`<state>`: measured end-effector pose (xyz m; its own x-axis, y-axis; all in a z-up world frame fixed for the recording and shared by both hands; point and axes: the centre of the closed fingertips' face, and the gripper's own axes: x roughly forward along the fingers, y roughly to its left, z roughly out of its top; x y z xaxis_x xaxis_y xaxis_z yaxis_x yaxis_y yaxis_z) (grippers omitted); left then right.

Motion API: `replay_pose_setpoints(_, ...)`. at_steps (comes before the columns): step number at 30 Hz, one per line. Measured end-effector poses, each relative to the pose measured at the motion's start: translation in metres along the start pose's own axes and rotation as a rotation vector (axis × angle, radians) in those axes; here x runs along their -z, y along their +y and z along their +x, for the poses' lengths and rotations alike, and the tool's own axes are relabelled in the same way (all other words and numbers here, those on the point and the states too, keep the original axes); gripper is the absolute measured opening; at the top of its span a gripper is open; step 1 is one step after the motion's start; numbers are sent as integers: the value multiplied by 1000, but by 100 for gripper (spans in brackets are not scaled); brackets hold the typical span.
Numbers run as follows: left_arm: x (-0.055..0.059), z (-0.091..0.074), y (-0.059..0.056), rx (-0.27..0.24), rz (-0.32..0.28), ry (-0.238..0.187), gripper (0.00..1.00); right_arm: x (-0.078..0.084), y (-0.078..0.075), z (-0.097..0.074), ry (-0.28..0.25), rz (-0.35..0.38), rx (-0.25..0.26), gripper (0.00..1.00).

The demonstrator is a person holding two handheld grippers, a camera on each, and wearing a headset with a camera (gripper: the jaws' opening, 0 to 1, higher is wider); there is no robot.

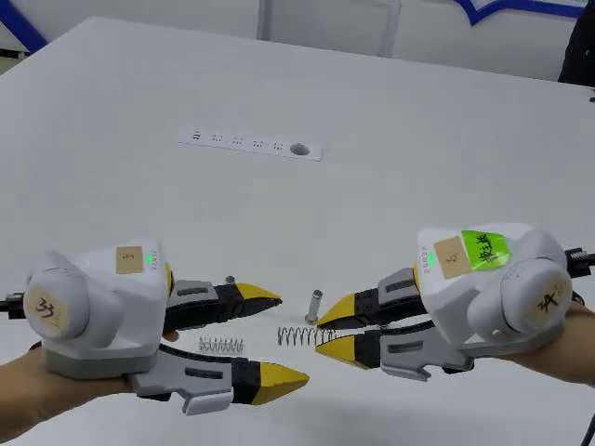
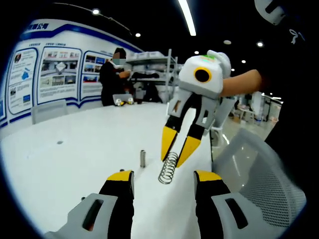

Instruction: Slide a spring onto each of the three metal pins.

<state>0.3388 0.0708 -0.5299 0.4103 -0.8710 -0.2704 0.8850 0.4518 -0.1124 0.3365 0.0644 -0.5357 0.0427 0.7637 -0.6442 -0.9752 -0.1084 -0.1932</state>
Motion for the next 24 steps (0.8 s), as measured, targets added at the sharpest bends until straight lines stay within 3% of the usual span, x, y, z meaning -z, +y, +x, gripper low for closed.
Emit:
replay_pose_setpoints(14, -5, -3, -5, 25, 17, -11, 20, -4, 3, 0, -8, -11, -7, 11)
replay_pose_setpoints(24, 2, -1, -12, 60, 23, 37, 10, -6, 6, -1, -13, -11, -15, 11)
